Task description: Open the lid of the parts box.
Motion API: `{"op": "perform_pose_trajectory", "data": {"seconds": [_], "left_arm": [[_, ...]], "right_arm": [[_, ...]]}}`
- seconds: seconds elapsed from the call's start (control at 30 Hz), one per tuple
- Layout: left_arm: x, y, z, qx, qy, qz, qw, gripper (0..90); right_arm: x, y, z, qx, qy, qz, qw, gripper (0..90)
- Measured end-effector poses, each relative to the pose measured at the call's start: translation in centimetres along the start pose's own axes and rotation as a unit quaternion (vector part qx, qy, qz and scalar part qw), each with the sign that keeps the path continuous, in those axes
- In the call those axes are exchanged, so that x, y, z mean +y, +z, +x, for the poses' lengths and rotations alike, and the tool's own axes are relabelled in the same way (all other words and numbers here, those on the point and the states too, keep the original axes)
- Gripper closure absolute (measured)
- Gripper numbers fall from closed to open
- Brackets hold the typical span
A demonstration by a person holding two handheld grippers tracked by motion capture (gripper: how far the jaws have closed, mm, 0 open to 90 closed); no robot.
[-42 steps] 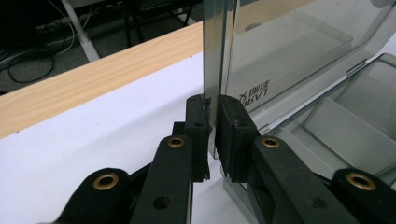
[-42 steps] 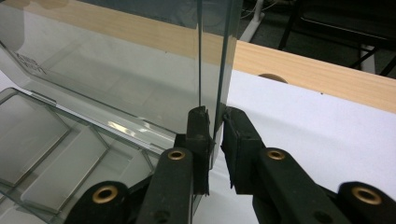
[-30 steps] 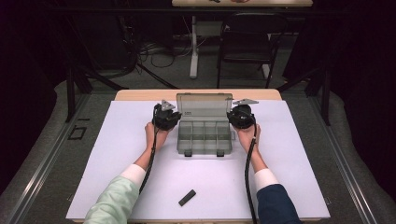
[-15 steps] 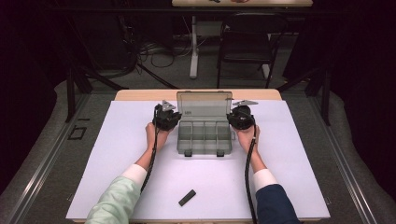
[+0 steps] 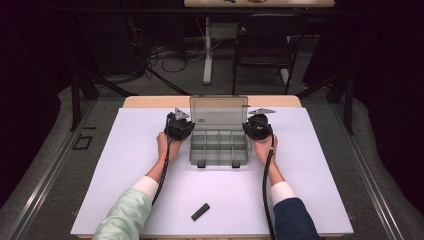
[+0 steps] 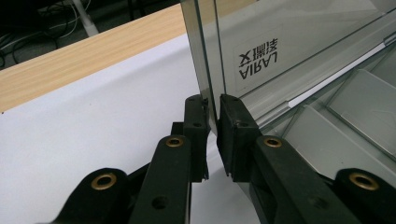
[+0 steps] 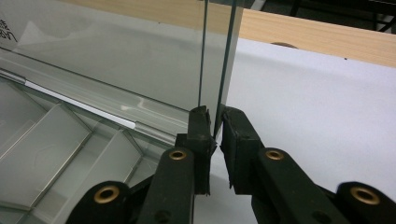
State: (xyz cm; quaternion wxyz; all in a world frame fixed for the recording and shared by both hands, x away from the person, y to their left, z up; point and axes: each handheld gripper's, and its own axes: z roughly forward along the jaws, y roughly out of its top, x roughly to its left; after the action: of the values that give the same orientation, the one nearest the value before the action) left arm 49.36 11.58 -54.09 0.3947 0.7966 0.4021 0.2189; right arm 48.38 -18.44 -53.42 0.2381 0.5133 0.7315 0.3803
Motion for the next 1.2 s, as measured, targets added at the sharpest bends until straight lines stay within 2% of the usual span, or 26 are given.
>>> {"op": "perform_pose_trajectory", "data": {"seconds": [0.37,0.8,1.1,1.2], "left_arm": [[0.07,0.10,-0.05,0.003,0.003,0.002,1.0000,80.6],[0.43,0.22,0.02,0.003,0.000,0.017,0.9999,80.0],[0.59,0.31,-0.23,0.013,0.001,0.022,0.9997,78.8],[0.68,0.32,-0.43,0.023,0.011,0.026,0.9993,77.7]], "right_arm": [[-0.04,0.12,-0.07,0.001,-0.001,-0.001,1.0000,81.3],[-0.01,0.27,-0.01,-0.001,-0.004,0.000,1.0000,80.6],[0.01,0.36,0.08,-0.006,-0.007,0.000,1.0000,79.7],[0.02,0.36,0.04,-0.006,-0.008,0.001,1.0000,78.8]]}}
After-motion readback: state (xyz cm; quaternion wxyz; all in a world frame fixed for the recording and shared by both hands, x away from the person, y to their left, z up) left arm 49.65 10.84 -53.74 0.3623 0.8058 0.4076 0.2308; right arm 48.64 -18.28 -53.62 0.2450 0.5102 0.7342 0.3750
